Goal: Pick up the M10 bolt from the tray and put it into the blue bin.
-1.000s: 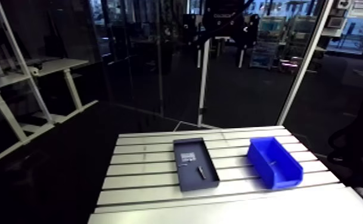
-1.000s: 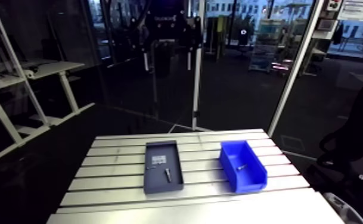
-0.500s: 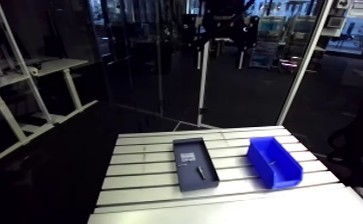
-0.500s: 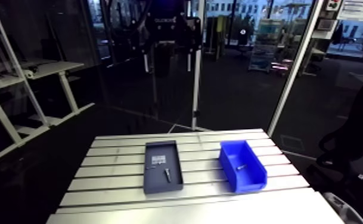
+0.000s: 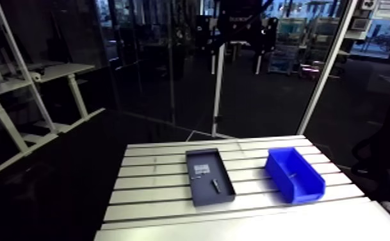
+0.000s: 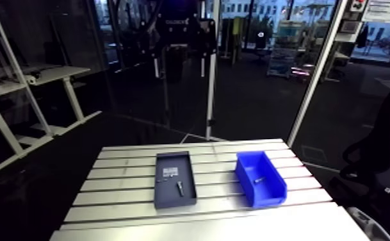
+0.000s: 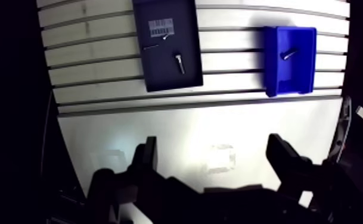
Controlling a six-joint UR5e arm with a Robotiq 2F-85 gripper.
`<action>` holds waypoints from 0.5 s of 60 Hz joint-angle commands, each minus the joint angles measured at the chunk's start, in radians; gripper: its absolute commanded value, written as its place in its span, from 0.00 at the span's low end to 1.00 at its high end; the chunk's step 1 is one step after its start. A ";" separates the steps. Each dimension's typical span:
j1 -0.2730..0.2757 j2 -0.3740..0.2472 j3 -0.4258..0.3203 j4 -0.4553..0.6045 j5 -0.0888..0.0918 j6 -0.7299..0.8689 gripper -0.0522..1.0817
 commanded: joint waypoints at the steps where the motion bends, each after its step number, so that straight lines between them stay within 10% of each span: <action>1: 0.000 0.000 0.000 0.000 0.000 0.000 0.05; 30: 0.002 0.004 0.003 -0.006 0.001 0.000 0.05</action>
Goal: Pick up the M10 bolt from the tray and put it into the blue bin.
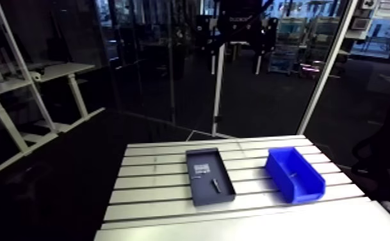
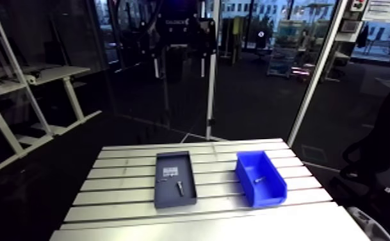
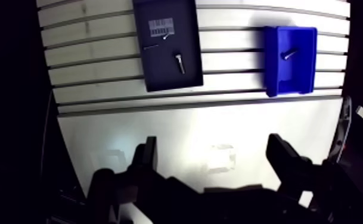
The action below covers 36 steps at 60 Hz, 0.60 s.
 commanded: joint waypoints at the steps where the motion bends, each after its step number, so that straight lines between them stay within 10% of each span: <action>1: 0.001 0.002 0.002 -0.005 0.001 0.000 0.05; 36: 0.010 0.035 0.030 -0.058 0.001 -0.015 0.05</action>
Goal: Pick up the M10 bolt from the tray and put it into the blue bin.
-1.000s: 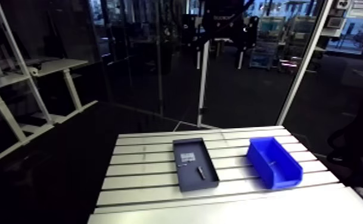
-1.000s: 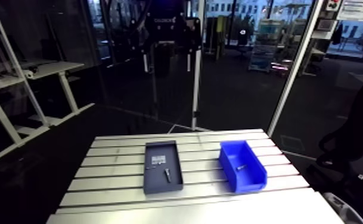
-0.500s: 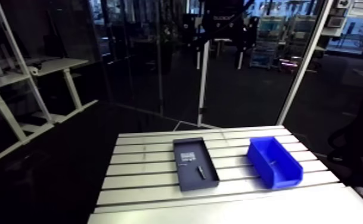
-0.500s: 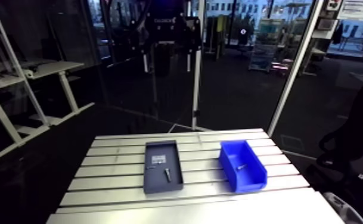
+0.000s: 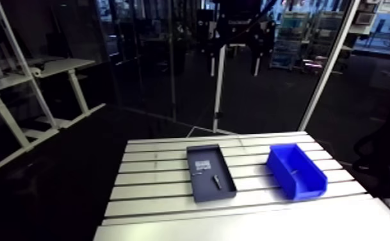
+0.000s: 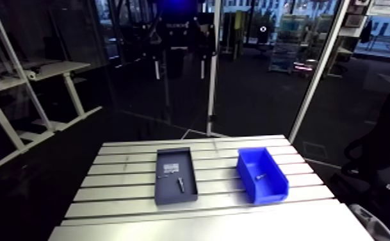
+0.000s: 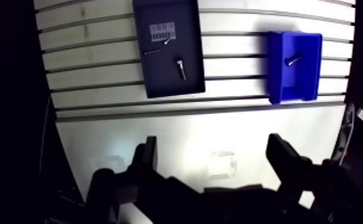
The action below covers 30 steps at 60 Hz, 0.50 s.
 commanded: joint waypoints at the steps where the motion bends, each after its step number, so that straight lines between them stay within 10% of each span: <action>1: 0.005 0.010 0.014 -0.018 0.000 -0.010 0.05; 30: 0.012 0.013 0.122 -0.155 0.000 -0.050 0.05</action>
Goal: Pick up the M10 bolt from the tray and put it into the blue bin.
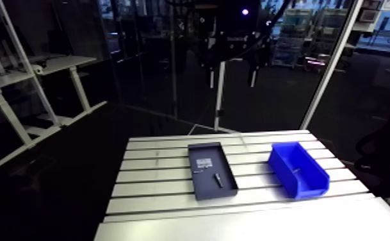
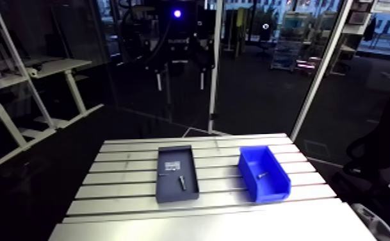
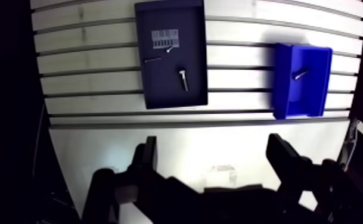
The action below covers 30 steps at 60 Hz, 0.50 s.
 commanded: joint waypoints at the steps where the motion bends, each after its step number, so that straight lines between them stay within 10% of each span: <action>1: 0.009 0.006 0.047 -0.059 0.000 -0.019 0.05; 30: 0.016 0.037 0.125 -0.180 0.000 -0.103 0.05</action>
